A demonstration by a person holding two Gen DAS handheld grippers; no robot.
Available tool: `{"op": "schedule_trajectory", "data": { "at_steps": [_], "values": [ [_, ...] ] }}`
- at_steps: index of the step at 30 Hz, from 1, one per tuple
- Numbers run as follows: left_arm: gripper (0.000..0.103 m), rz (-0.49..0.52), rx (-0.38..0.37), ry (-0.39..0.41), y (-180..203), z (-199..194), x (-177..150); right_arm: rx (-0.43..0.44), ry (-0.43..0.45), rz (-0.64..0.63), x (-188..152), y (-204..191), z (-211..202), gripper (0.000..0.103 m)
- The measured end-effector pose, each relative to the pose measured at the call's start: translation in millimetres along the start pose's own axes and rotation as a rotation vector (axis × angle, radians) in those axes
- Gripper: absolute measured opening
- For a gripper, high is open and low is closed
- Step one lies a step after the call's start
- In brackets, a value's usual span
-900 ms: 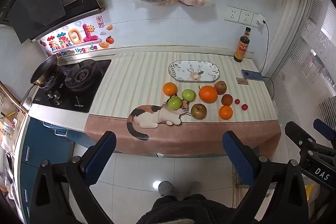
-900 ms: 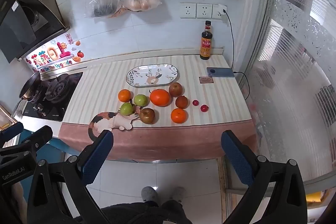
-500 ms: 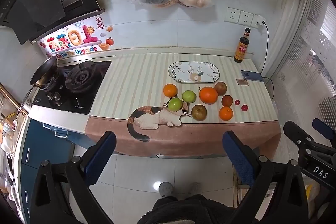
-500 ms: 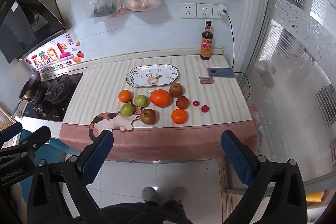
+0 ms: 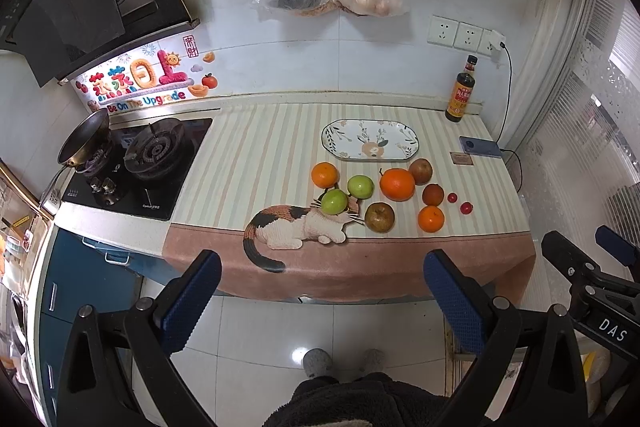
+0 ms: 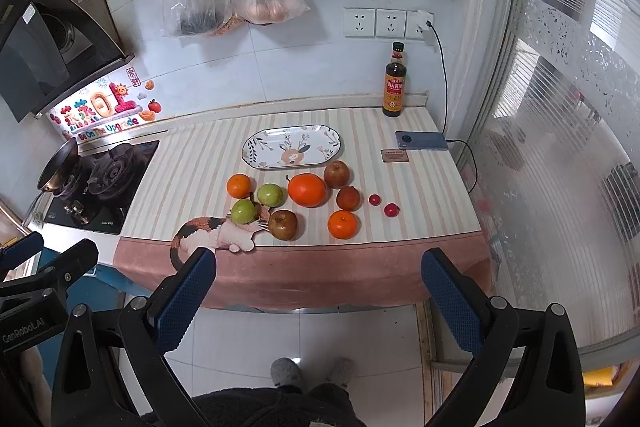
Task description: Organize fruits
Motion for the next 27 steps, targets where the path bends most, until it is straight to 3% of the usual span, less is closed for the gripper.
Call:
{"op": "schedule_trajectory", "data": {
  "at_steps": [27],
  "values": [
    [0.103,0.003,-0.005,-0.003,1.0,0.0,4.7,-0.001,0.003,-0.008,2.1,-5.5,-8.7,0.103]
  ]
}}
Point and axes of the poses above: each gripper's, at about its wrist camera, not at the fingertips, and z roughly the way its jaws point, y to its right, x to its top, the point moved 10 cm from there along z, roughly the way its jaws point, and after that the axes turned 4 degrees about z, right-handed, at the moved point
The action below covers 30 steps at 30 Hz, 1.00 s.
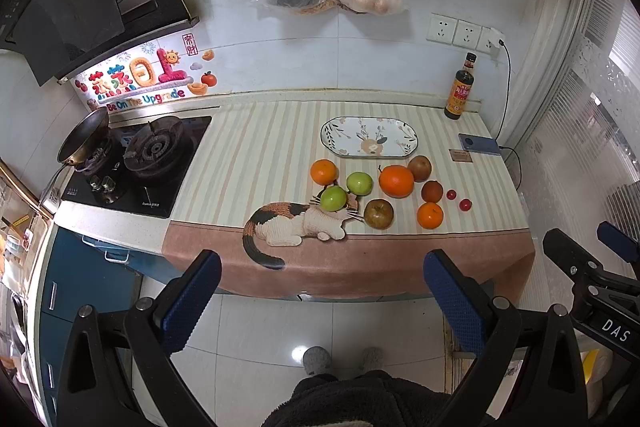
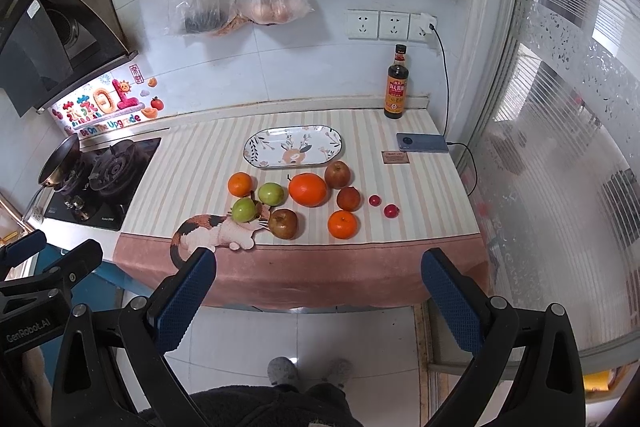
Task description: Organize fruits
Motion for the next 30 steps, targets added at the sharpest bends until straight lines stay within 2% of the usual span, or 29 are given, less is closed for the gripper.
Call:
{"op": "schedule_trajectory", "data": {
  "at_steps": [30],
  "values": [
    [0.103,-0.001,0.0,0.001,1.4,-0.9,-0.8,0.001,-0.001,-0.004,-0.7,-2.3,-1.7,0.103]
  ]
}}
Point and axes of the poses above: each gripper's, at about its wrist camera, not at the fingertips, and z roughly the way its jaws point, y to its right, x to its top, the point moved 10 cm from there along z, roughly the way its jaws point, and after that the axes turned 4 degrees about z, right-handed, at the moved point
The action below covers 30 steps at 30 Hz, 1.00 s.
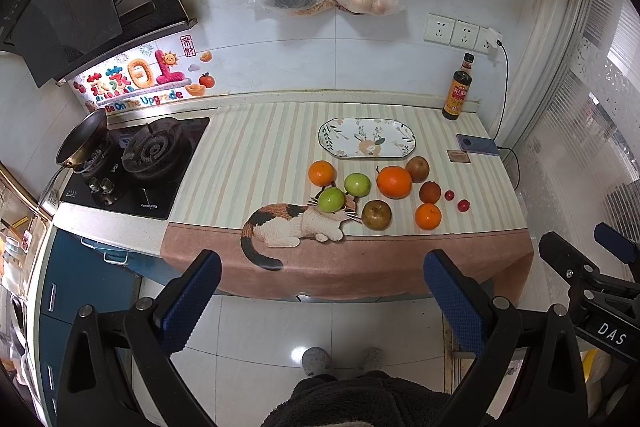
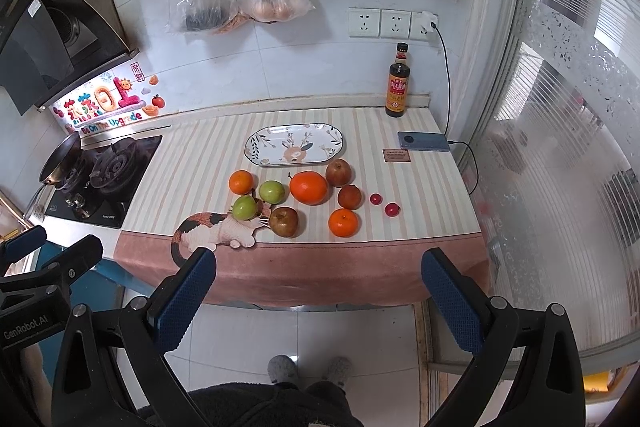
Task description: Organize fruits
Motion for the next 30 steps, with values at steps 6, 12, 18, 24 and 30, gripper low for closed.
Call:
{"op": "schedule_trajectory", "data": {
  "at_steps": [6,12,18,24,30],
  "values": [
    [0.103,-0.001,-0.001,-0.001,0.2,-0.1,-0.4,0.001,-0.001,0.001,0.2,-0.9,-0.6,0.103],
    [0.103,0.0,0.0,-0.007,5.9,3.0,1.7,0.001,-0.001,0.002,0.8,-0.9,0.3,0.103],
    [0.103,-0.02,0.013,0.047,-5.8,14.9,14.2,0.028,0.024,0.063,3.3,-1.9,6.9,0.103],
    [0.103,-0.002,0.07,0.098,-37.9,56.5,34.0,0.054,0.107,0.147,19.2,-0.4,45.4,0.103],
    [0.103,-0.008,0.078,-0.001,-60.6,127.7,41.5,0.068,0.004,0.217,18.2,-3.5,114.6,0.103]
  ]
}}
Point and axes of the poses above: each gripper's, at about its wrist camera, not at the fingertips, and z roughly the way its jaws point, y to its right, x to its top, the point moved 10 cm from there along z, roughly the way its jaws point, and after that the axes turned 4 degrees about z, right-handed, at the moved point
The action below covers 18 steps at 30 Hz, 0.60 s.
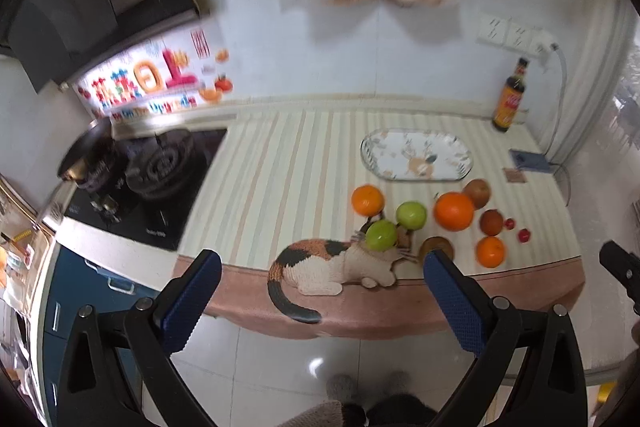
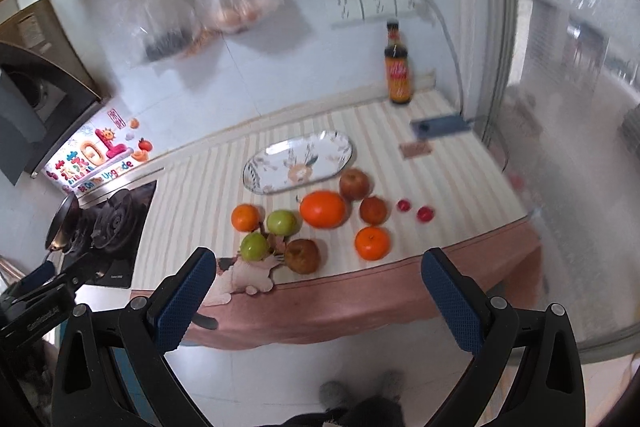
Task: Organize fruits
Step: 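Grasp the brown pear with the left tool while the right tool grasps a large orange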
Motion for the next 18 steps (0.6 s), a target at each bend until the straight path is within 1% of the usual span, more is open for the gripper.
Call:
{"op": "schedule_trajectory", "data": {
  "at_steps": [5,6,8,11,13,14,16,18],
  "values": [
    [0.103,-0.031,-0.018,-0.141,0.6,69.5,-4.6,0.002,-0.153,0.041,-5.7,6.4,81.2,0.103],
    [0.103,-0.03,-0.019,-0.168,3.9,82.4,-6.0,0.001,-0.181,0.044,-6.4,9.0,98.2,0.103],
    [0.103,-0.031,-0.041,-0.246,17.2,111.5,-15.0,-0.013,-0.237,0.046,-5.8,14.6,132.8,0.103],
    [0.103,-0.028,-0.111,-0.367,51.9,147.2,-28.9,-0.009,-0.318,0.053,-2.7,23.0,182.6,0.103],
    [0.103,-0.049,-0.193,-0.46,85.4,174.7,-36.5,0.011,-0.374,0.063,0.1,27.7,210.2,0.103],
    [0.103,-0.062,-0.22,-0.498,100.6,186.6,-39.5,0.019,-0.408,0.068,2.4,32.0,226.4,0.103],
    [0.103,-0.089,-0.285,-0.579,133.3,212.2,-45.3,0.028,-0.439,0.066,6.1,36.2,239.4,0.103],
    [0.102,-0.082,-0.314,-0.648,160.5,234.8,-50.4,0.024,-0.471,0.059,15.1,45.2,259.9,0.103]
  ]
}}
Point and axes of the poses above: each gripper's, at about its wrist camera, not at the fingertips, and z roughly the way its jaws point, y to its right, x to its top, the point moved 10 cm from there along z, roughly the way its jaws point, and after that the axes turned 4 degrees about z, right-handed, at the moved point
